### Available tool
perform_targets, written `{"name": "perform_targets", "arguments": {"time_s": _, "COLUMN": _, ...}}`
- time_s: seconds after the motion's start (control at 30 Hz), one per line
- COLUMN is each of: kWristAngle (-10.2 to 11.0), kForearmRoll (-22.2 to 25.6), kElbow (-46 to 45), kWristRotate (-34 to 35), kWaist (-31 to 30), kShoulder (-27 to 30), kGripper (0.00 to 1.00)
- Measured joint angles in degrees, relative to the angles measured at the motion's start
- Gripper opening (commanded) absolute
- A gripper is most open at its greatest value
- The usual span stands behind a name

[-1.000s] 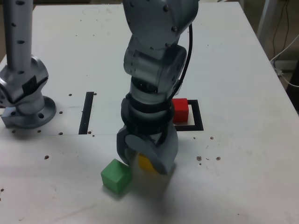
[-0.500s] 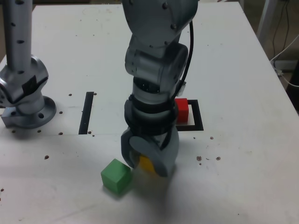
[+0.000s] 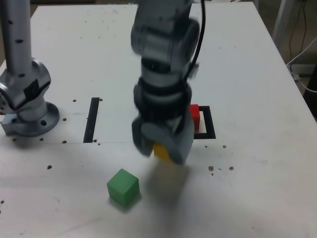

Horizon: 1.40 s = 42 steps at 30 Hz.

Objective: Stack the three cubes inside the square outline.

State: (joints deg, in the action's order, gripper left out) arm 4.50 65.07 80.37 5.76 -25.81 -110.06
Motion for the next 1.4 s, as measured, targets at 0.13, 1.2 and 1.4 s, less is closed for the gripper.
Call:
{"name": "perform_targets", "arguments": {"time_s": 0.13, "kWristAngle": 0.97, "kForearmRoll": 6.98, "kElbow": 5.14, "kWristRotate": -3.33, "kWaist": 4.17, "kShoulder": 0.65, "kGripper": 0.29}}
{"name": "perform_targets", "arguments": {"time_s": 1.2, "kWristAngle": -0.61, "kForearmRoll": 3.02, "kElbow": 5.76, "kWristRotate": -3.65, "kWaist": 20.15, "kShoulder": -3.08, "kGripper": 0.29}}
{"name": "perform_targets", "arguments": {"time_s": 1.4, "kWristAngle": -0.61, "kForearmRoll": 2.93, "kElbow": 5.69, "kWristRotate": -3.63, "kWaist": 21.02, "kShoulder": -4.13, "kGripper": 0.29}}
